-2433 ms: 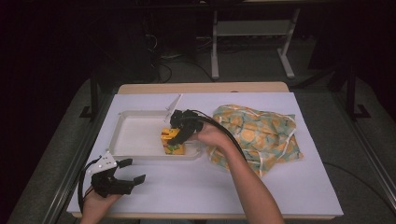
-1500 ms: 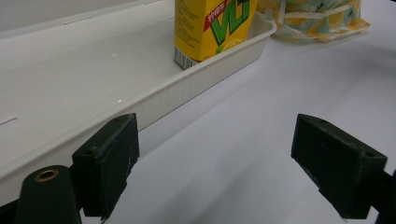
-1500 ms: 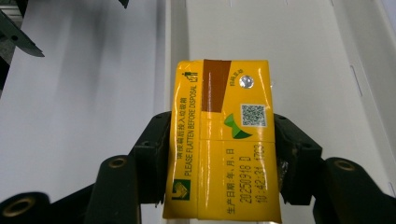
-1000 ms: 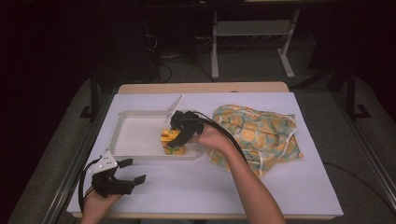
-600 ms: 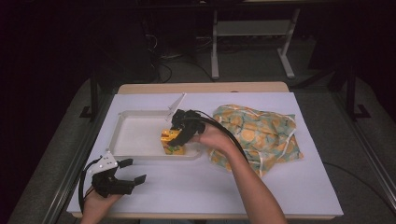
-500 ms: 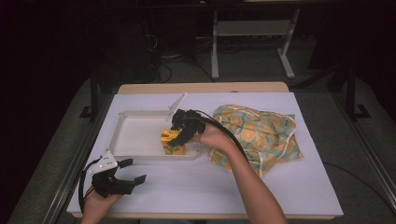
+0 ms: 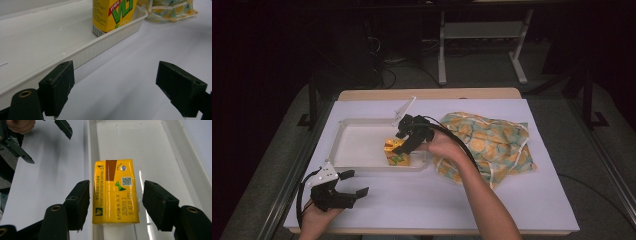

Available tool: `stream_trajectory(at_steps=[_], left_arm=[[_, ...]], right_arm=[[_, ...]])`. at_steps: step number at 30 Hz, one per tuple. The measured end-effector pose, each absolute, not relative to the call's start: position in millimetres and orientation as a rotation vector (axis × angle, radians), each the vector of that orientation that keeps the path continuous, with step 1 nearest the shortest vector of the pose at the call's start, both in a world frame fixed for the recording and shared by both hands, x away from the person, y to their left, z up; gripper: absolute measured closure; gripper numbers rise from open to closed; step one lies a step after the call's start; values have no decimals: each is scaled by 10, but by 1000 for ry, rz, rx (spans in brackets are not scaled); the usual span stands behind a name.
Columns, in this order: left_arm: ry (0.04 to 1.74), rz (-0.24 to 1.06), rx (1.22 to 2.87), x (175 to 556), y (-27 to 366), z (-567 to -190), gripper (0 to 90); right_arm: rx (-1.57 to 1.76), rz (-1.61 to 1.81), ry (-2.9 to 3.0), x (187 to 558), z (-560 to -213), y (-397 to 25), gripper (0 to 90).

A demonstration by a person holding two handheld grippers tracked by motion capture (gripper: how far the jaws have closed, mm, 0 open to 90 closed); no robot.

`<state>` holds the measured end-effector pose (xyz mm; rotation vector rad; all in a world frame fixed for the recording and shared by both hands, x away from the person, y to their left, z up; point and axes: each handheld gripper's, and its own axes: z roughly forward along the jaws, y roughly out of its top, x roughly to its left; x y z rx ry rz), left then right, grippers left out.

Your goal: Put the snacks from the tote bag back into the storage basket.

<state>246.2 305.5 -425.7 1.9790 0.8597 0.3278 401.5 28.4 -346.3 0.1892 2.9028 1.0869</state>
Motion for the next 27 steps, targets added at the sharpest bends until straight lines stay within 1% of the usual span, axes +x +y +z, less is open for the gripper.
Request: stream_trajectory(at_steps=[14,27], left_arm=[[868,326,1972,2463,3046,-4265,147],[875,321,1969,2466,3045,-4272,147]], right_arm=[[219,1125,2873,3979,-3343,134,379],[281,1158,2832,3944,-3278,-162,369]])
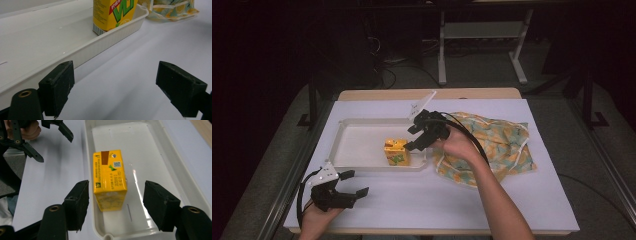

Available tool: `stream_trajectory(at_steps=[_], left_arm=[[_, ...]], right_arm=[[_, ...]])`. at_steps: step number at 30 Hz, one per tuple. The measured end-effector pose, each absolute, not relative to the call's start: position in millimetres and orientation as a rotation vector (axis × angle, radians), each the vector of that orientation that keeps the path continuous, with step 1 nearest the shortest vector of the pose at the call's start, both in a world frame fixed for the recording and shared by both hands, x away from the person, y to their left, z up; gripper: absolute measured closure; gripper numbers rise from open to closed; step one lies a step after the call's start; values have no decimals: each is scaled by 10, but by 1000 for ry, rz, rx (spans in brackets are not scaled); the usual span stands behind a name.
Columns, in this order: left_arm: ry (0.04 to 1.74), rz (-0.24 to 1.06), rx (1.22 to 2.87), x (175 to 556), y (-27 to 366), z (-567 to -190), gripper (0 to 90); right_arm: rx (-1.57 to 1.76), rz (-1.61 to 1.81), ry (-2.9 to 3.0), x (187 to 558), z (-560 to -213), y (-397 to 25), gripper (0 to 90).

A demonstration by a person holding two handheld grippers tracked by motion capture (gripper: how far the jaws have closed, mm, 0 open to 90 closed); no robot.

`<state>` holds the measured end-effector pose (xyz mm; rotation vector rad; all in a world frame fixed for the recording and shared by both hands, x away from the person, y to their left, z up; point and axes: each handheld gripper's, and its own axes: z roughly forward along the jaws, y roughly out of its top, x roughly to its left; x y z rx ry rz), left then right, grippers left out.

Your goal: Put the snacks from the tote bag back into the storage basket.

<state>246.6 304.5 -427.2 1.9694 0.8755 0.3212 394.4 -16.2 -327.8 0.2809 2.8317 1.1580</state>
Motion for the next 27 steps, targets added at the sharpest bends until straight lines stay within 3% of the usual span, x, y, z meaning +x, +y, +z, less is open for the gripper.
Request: stream_trajectory(at_steps=[27], left_arm=[[881,317,1981,2489,3050,-4295,147]], right_arm=[[479,1154,2771,3803,-3341,-810,356]])
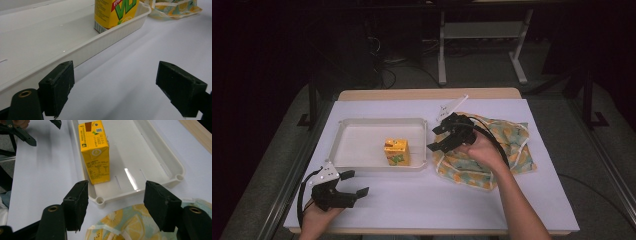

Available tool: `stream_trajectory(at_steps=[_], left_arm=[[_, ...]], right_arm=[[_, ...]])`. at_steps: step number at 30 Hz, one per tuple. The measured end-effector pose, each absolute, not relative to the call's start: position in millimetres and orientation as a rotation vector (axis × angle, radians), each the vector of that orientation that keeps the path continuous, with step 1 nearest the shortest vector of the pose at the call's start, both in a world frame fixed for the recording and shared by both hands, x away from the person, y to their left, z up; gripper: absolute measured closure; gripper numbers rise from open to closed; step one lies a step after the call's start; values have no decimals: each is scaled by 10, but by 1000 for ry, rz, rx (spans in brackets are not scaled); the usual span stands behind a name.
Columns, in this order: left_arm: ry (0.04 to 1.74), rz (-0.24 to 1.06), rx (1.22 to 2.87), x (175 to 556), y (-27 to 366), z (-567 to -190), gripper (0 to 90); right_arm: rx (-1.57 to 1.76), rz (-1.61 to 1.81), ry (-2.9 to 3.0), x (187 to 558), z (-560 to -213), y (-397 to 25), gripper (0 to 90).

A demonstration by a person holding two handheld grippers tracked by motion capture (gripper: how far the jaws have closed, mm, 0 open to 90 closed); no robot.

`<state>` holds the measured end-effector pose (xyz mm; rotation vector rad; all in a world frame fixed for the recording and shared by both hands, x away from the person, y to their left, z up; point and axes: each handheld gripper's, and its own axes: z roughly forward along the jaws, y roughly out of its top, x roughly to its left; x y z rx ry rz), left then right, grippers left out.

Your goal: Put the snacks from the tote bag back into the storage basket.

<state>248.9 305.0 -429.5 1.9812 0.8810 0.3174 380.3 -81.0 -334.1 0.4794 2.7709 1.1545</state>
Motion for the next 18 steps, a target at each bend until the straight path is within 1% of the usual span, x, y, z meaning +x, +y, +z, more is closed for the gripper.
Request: stream_trajectory(at_steps=[18], left_arm=[[883,321,1984,2492,3045,-4297,147]], right_arm=[[570,1151,2750,3653,-3461,-1162,351]])
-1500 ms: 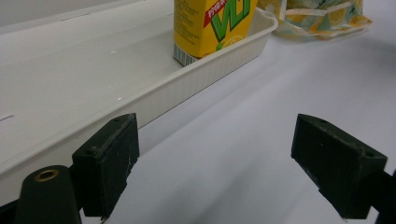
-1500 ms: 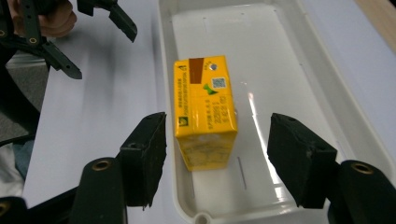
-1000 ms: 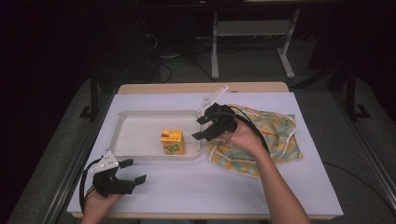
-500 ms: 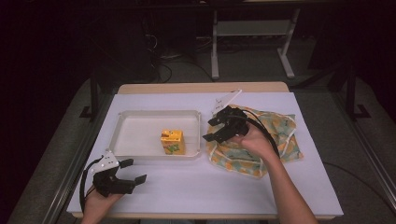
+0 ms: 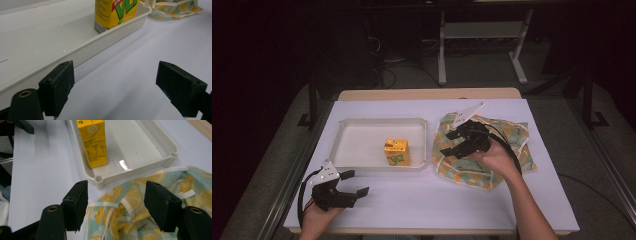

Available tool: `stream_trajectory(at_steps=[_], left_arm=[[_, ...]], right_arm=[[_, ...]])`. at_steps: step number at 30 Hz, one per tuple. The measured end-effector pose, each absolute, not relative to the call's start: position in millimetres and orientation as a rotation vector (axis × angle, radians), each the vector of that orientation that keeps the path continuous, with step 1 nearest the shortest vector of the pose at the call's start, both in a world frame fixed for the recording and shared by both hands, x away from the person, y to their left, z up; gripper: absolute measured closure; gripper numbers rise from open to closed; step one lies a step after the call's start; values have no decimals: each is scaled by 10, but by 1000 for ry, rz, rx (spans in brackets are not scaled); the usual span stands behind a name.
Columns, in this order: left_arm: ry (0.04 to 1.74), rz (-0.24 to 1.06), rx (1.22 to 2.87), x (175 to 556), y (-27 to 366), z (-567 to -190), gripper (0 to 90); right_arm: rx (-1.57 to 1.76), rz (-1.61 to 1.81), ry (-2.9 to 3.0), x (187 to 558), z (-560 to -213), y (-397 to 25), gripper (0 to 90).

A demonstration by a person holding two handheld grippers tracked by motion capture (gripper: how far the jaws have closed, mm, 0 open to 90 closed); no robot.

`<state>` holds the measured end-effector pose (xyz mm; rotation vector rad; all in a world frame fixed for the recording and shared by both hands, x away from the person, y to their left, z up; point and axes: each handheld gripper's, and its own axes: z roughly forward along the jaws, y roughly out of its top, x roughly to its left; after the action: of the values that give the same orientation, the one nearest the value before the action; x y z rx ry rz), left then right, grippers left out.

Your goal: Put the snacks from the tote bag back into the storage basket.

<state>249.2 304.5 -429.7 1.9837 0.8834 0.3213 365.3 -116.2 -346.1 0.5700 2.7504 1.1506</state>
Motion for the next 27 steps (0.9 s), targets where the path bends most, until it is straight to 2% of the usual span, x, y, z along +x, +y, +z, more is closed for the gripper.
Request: stream_trajectory(at_steps=[27], left_arm=[[879,327,1988,2493,3024,-4309,147]], right_arm=[[687,1170,2729,3405,-3657,-1573,340]])
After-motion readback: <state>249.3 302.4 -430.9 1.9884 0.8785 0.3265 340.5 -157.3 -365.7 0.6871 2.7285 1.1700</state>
